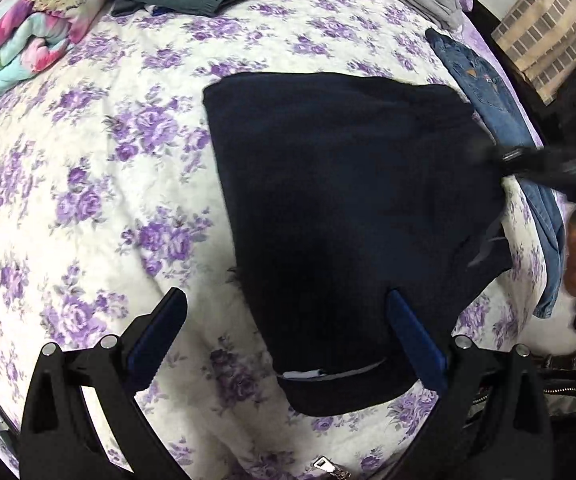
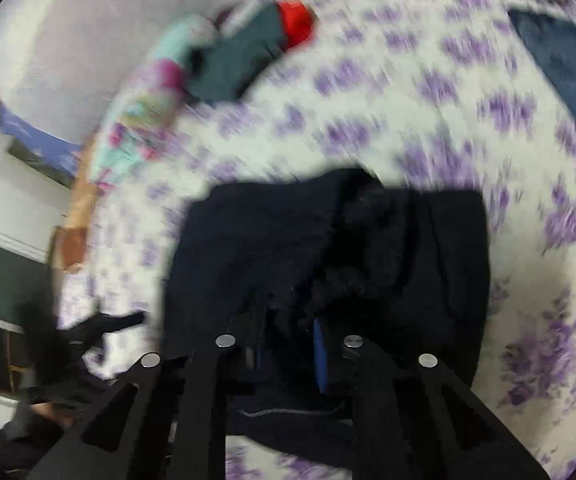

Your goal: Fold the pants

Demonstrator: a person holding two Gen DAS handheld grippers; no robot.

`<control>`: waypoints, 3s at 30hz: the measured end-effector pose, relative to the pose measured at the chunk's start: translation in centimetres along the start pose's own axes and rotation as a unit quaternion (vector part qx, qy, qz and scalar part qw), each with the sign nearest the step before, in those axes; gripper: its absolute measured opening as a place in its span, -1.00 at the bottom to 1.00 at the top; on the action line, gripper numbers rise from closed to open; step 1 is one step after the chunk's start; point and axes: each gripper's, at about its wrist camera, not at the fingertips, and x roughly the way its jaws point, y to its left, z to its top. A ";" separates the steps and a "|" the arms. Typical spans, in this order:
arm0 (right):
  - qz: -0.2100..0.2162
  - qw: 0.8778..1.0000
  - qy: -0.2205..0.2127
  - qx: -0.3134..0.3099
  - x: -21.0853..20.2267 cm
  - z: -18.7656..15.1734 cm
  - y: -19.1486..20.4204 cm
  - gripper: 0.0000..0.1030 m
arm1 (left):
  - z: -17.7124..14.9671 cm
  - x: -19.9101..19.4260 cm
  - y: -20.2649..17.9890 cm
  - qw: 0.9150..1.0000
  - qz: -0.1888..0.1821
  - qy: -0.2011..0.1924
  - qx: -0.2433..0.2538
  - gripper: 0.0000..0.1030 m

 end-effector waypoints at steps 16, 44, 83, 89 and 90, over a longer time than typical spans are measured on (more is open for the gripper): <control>-0.122 0.988 -0.073 0.055 -3.8 -3.2 -5.6 0.27 | 1.9 2.7 -1.1 0.999 0.030 0.012 0.002 0.91; -0.118 0.992 -0.021 -0.027 3.9 4.0 -2.6 -0.18 | -0.1 2.8 -1.1 0.999 0.006 0.044 0.003 0.90; -0.067 0.994 0.053 0.070 4.8 -3.8 -4.2 0.09 | 5.6 5.6 -5.1 0.998 -0.010 0.064 -0.002 0.04; -0.066 0.993 0.074 0.067 6.3 -3.5 -4.4 -0.11 | 6.0 7.7 -1.7 0.986 -0.110 0.074 -0.098 0.37; -0.053 0.993 0.078 0.064 5.8 -3.1 -4.1 -0.24 | 6.2 7.4 -2.1 0.989 -0.100 0.074 -0.084 0.25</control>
